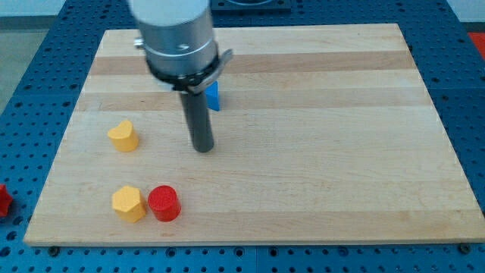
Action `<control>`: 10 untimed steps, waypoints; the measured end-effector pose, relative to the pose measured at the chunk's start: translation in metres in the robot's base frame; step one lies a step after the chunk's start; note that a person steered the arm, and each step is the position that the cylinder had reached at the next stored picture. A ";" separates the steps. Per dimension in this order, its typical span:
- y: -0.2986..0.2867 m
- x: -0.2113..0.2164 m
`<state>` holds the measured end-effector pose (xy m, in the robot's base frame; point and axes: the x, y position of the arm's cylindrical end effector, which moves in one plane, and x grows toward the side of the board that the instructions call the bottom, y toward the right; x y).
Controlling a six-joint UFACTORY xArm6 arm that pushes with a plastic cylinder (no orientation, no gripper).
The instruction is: Move the red circle towards the center right of the board
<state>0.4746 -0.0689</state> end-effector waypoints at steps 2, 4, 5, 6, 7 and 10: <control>-0.033 -0.040; -0.082 -0.058; -0.081 -0.036; -0.081 0.008; -0.073 0.032; -0.064 0.120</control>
<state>0.5950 -0.1328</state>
